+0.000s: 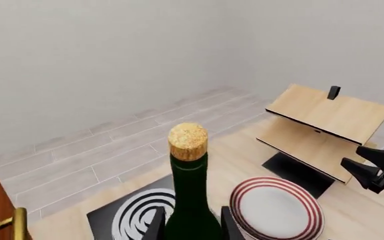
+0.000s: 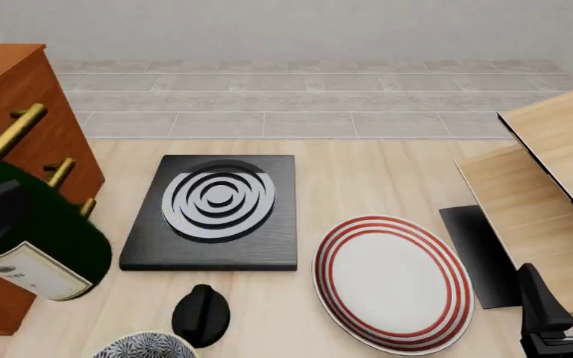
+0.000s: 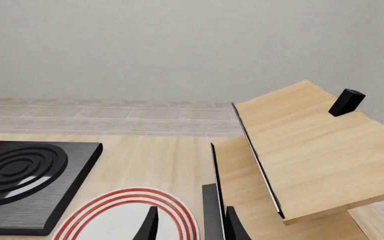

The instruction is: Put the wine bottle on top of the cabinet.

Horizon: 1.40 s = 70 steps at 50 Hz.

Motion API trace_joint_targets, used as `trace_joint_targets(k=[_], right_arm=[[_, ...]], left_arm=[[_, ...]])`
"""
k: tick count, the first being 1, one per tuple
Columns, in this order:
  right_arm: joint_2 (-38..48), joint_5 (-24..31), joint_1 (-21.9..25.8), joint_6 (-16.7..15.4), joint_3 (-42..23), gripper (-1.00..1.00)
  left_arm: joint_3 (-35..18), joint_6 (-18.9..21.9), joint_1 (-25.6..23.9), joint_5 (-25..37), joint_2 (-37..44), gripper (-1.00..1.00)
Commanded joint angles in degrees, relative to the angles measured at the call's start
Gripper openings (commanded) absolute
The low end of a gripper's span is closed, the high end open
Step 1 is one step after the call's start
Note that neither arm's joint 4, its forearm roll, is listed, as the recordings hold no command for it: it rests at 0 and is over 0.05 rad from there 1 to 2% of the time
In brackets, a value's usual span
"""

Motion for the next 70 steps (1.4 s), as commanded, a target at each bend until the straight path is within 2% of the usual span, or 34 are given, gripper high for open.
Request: trace_joint_targets(k=[1, 25, 32, 45, 46, 52, 63, 65, 67, 68, 70], right_arm=[[0.0, 0.0, 0.0, 0.0, 0.0, 1.00], [0.0, 0.0, 0.0, 0.0, 0.0, 1.00], [0.0, 0.0, 0.0, 0.0, 0.0, 1.00], [0.0, 0.0, 0.0, 0.0, 0.0, 1.00], [0.0, 0.0, 0.0, 0.0, 0.0, 1.00], [0.0, 0.0, 0.0, 0.0, 0.0, 1.00], [0.0, 0.0, 0.0, 0.0, 0.0, 1.00], [0.0, 0.0, 0.0, 0.0, 0.0, 1.00], [0.0, 0.0, 0.0, 0.0, 0.0, 1.00], [0.0, 0.0, 0.0, 0.0, 0.0, 1.00], [0.0, 0.0, 0.0, 0.0, 0.0, 1.00]], left_arm=[[-4.9, 1.7, 4.5, 3.5, 0.9, -1.00], [-11.9, 2.1, 14.1, 5.8, 4.9, -1.00], [-16.3, 2.3, 17.8, 6.1, 7.4, -1.00], [-21.0, 2.9, 23.1, 5.7, 11.2, -1.00], [-21.7, 1.9, 23.7, 5.9, 12.1, -1.00], [-23.2, 3.3, 25.8, 5.5, 14.1, -1.00], [-29.4, 4.3, 30.8, 5.3, 19.4, -1.00], [-29.8, 5.6, 31.3, 4.9, 20.0, -1.00], [-30.3, 5.1, 31.6, 5.0, 20.5, -1.00], [-30.0, 6.6, 33.4, 4.1, 21.3, -1.00], [-30.0, 6.4, 33.9, 3.9, 21.8, -1.00]])
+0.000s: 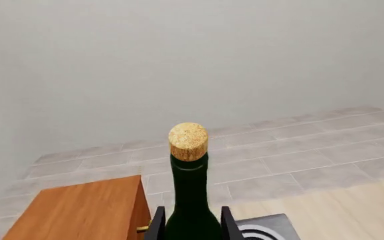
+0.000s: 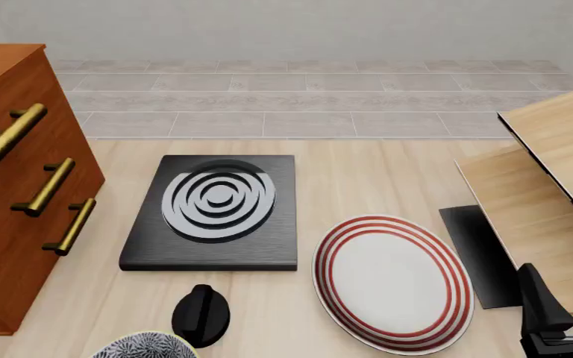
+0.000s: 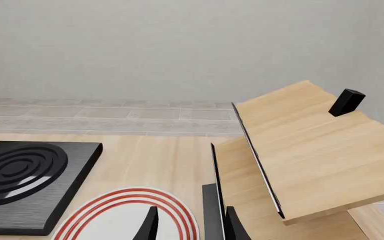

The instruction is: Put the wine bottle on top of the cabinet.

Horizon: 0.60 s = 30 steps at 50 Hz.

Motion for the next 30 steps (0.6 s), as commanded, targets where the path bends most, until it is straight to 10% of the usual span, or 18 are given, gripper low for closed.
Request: trace_joint_targets(k=[1, 30], right_arm=[[0.0, 0.0, 0.0, 0.0, 0.0, 1.00], [0.0, 0.0, 0.0, 0.0, 0.0, 1.00]], left_arm=[[-2.9, 3.6, 4.3, -1.7, 4.3, -1.00], [-10.5, 8.3, 13.1, -4.1, 14.9, -1.00]])
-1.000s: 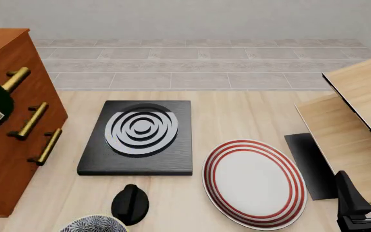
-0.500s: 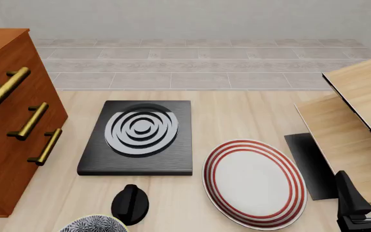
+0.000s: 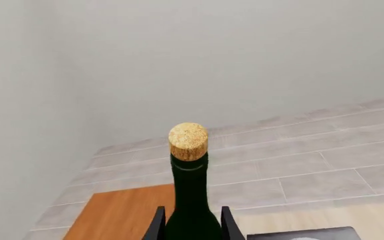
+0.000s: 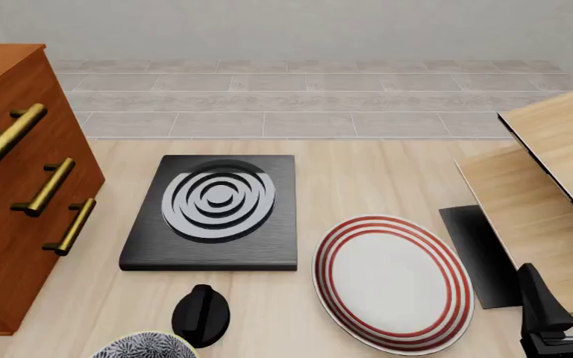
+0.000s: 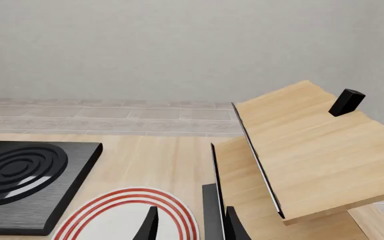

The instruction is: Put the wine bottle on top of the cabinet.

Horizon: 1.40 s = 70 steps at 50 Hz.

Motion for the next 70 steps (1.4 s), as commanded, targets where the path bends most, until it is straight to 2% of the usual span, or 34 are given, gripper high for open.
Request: trace_joint_targets(k=[1, 5, 15, 37, 49, 70], right_arm=[[0.0, 0.0, 0.0, 0.0, 0.0, 1.00], [0.0, 0.0, 0.0, 0.0, 0.0, 1.00], [0.0, 0.0, 0.0, 0.0, 0.0, 1.00], [0.0, 0.0, 0.0, 0.0, 0.0, 1.00], [0.0, 0.0, 0.0, 0.0, 0.0, 1.00], [0.0, 0.0, 0.0, 0.0, 0.0, 1.00]], left_arm=[[-4.1, 1.3, 3.9, -0.7, 4.2, -1.00], [-4.3, 2.4, 4.7, -1.2, 4.9, -1.00], [-7.1, 1.7, 8.6, -2.1, 8.0, -1.00], [-7.9, 1.3, 17.2, -6.9, 13.2, -1.00], [-5.1, 0.9, 20.5, -10.9, 14.8, -1.00], [2.9, 0.7, 22.3, -19.0, 16.1, -1.00]])
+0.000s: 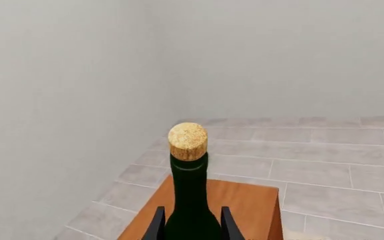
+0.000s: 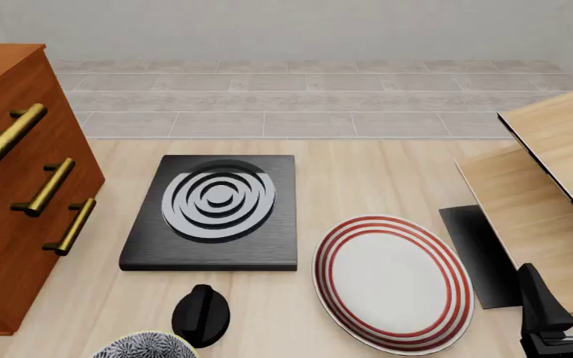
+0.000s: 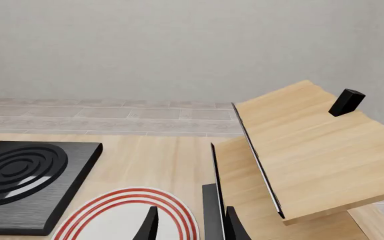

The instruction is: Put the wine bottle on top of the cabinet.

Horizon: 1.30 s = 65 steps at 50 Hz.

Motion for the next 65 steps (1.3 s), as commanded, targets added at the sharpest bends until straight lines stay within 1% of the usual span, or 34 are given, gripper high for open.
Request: trace_joint_targets(k=[1, 12, 20, 38, 43, 44, 65], right_arm=[[0.0, 0.0, 0.0, 0.0, 0.0, 1.00], [0.0, 0.0, 0.0, 0.0, 0.0, 1.00], [0.0, 0.0, 0.0, 0.0, 0.0, 1.00], [0.0, 0.0, 0.0, 0.0, 0.0, 1.00], [0.0, 0.0, 0.0, 0.0, 0.0, 1.00], [0.0, 0.0, 0.0, 0.0, 0.0, 1.00], [0.0, 0.0, 0.0, 0.0, 0.0, 1.00]], left_arm=[[3.7, 0.5, 1.5, -4.8, 0.9, -1.00], [6.5, -0.1, 2.5, -8.3, 2.3, -1.00], [10.4, 0.3, 2.9, -11.8, 2.9, -1.00], [13.8, 0.9, 4.3, -14.8, 3.8, -1.00], [14.3, 2.1, 4.8, -15.5, 4.2, -1.00], [14.1, 1.9, 5.0, -15.3, 4.0, 1.00], [12.0, 1.4, 4.2, -11.6, 0.7, 1.00]])
